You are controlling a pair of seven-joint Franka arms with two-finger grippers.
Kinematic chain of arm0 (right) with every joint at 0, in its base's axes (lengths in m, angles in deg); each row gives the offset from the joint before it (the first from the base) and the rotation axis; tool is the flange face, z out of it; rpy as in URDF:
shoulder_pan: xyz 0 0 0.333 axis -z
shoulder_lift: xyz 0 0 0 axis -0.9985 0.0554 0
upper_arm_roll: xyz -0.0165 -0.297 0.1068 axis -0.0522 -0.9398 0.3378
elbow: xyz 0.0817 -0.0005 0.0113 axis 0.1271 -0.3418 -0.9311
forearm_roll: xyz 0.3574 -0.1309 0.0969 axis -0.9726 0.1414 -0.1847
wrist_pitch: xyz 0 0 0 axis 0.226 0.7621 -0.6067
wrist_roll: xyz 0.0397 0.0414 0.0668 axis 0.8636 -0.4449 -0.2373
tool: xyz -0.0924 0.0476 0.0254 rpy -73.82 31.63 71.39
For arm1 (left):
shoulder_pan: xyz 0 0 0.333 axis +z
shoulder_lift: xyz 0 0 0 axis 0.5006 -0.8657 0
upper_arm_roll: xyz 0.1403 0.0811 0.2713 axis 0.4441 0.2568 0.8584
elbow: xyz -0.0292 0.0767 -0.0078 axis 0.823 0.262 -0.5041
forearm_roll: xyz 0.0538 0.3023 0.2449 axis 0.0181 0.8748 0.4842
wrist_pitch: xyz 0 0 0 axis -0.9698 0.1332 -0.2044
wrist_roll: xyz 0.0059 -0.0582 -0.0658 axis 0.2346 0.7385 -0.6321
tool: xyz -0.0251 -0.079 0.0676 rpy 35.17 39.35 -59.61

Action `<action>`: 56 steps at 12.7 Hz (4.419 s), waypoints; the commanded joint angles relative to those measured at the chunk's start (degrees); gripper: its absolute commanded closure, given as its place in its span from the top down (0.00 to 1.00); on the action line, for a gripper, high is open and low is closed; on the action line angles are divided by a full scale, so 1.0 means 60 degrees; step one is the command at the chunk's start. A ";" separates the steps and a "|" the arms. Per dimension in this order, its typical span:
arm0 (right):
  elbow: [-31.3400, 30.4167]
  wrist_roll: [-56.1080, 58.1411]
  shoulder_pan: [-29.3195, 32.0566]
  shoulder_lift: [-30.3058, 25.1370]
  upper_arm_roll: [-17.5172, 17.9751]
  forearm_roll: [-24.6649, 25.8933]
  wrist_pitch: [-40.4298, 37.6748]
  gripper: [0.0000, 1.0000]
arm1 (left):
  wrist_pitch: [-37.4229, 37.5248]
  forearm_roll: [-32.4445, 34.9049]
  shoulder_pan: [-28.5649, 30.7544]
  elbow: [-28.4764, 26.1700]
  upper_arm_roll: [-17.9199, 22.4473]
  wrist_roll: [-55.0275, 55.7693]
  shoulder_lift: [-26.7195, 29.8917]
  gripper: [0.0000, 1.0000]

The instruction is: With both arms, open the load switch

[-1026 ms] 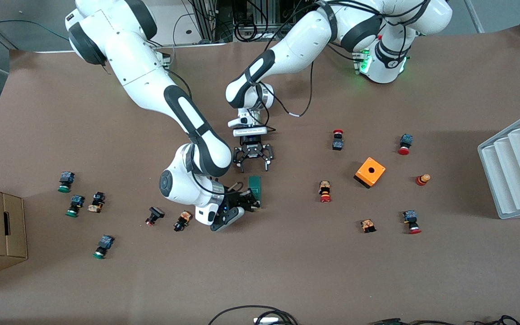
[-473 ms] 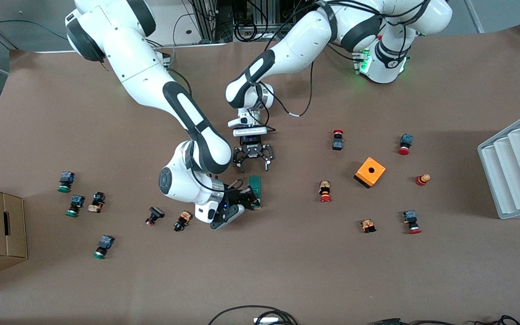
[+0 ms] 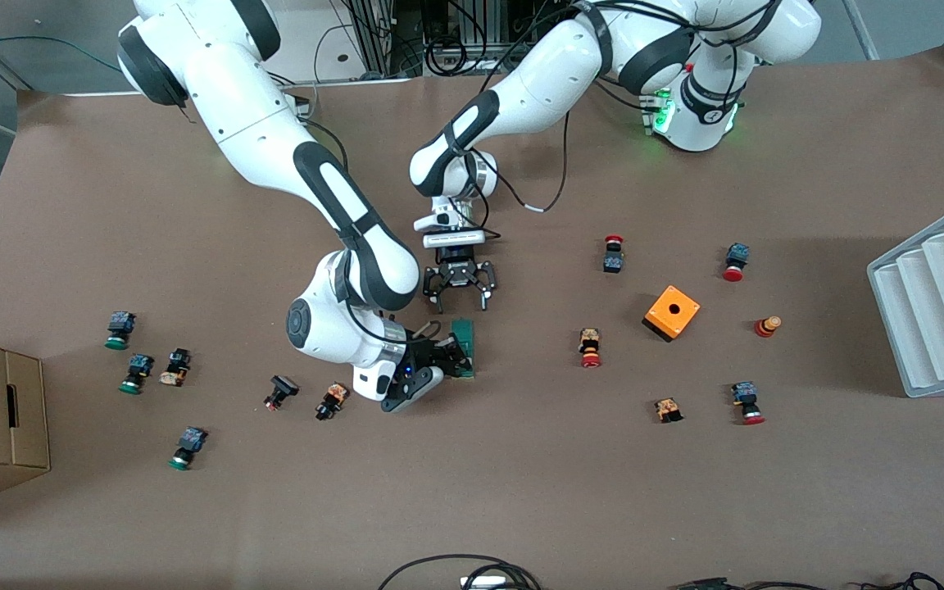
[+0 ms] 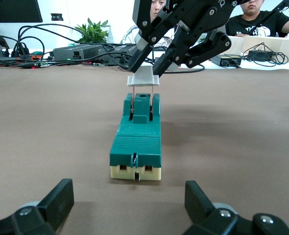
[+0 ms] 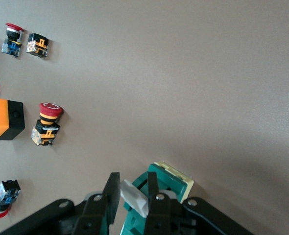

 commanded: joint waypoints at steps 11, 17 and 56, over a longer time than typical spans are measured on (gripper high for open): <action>-0.1044 0.0272 -0.0148 -0.0732 -0.0052 -0.0328 0.0048 0.28 | -0.0171 0.0067 0.0065 0.0173 0.0071 0.0266 -0.0470 1.00; -0.1366 0.0287 -0.0148 -0.0996 -0.0052 -0.0328 0.0048 0.28 | -0.0171 0.0067 0.0065 0.0173 0.0071 0.0266 -0.0470 1.00; -0.2628 0.0858 0.0072 -0.2110 -0.0037 -0.0357 0.0062 0.33 | -0.0083 0.0067 0.0051 0.0143 0.0071 0.0442 -0.0470 1.00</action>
